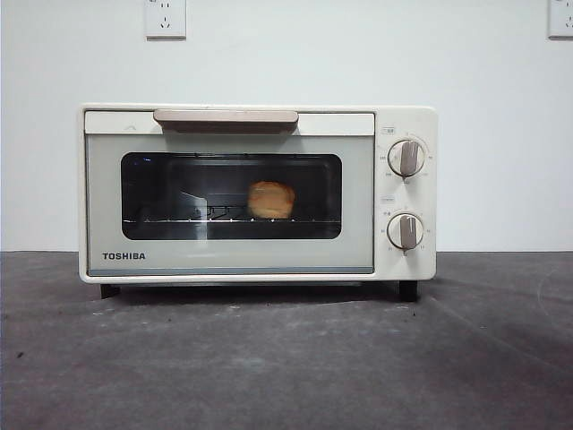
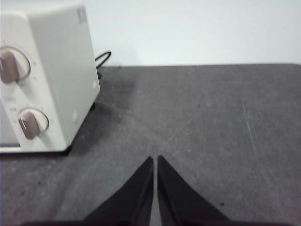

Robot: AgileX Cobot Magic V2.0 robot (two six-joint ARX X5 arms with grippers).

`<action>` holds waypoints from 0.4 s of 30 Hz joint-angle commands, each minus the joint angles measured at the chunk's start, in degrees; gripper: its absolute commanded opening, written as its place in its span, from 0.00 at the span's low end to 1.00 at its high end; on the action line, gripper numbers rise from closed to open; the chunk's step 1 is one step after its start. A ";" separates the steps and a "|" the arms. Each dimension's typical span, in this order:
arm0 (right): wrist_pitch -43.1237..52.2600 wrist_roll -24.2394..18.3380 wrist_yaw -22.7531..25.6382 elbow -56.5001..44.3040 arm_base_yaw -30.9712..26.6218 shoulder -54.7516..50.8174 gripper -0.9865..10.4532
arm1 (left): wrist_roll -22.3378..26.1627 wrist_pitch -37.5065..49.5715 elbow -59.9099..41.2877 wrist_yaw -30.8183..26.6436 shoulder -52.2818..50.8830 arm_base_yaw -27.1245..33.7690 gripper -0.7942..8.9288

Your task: The left arm flap open the oven, the right arm pick bread and place it into oven, the left arm flap close the oven

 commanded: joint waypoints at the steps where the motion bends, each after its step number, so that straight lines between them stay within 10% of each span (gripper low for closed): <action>1: -1.27 0.37 0.26 -0.39 -0.09 -0.15 0.10 | -0.20 -0.37 -1.18 -0.09 -0.09 0.11 0.10; 12: -3.76 1.07 -0.22 -0.39 -0.04 -0.15 0.10 | -0.20 -0.37 -1.18 -0.07 -0.09 0.11 0.10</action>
